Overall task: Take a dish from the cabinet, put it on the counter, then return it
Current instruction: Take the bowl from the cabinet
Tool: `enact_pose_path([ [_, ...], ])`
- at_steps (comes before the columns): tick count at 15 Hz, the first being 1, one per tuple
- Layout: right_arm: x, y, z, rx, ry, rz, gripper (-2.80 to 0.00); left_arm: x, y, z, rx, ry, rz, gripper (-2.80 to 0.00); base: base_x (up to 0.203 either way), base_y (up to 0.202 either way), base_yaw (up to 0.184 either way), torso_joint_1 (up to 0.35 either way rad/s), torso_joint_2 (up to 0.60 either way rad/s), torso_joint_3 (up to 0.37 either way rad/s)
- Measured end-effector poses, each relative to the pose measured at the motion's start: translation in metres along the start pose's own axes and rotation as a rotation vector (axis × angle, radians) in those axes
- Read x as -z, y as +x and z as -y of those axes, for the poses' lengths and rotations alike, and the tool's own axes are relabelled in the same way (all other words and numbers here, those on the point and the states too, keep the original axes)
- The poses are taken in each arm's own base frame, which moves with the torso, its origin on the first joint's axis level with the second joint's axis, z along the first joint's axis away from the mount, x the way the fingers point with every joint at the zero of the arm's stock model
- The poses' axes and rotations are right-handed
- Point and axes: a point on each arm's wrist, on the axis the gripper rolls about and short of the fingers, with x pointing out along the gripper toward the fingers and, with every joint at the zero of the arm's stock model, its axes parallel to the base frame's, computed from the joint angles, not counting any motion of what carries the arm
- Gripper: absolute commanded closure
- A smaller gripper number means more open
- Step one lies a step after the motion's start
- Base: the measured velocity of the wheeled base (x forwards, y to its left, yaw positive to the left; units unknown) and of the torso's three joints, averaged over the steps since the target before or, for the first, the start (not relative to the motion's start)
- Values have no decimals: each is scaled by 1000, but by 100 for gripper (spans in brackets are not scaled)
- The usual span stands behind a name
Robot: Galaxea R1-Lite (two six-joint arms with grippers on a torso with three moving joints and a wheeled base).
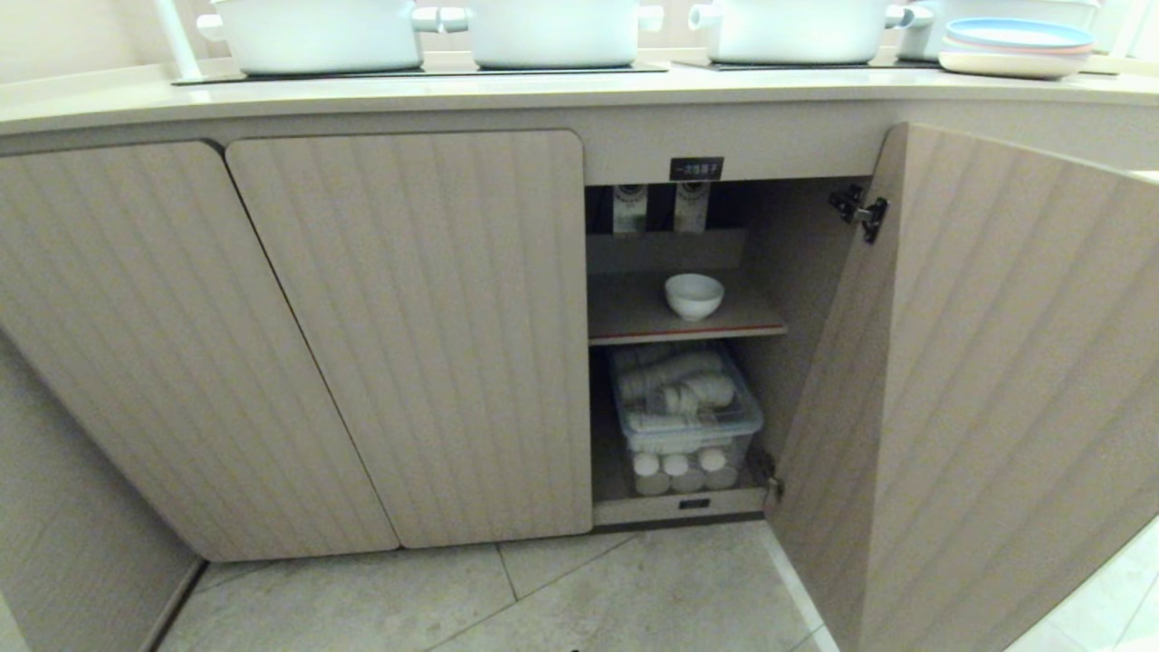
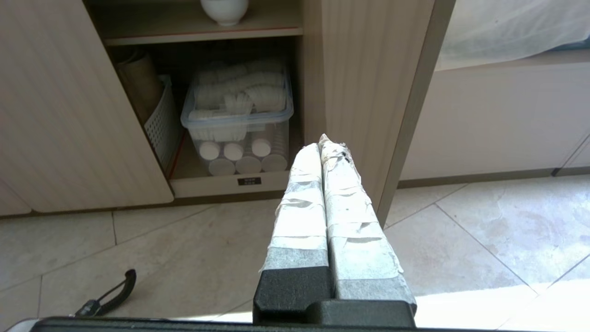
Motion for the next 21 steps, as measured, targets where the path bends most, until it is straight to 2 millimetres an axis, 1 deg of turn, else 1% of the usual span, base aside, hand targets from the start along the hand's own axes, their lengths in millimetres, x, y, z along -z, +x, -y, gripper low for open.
enact_pose_path([
  [3, 0, 0, 0, 0, 0, 0, 0, 0, 0, 0, 0, 0, -1, 0, 4, 61, 4, 1, 3, 4],
  [10, 0, 0, 0, 0, 0, 0, 0, 0, 0, 0, -1, 1, -1, 0, 0, 177, 0, 0, 3, 4],
  [21, 0, 0, 0, 0, 1, 0, 0, 0, 0, 0, 0, 0, -1, 0, 0, 0, 0, 0, 0, 0],
])
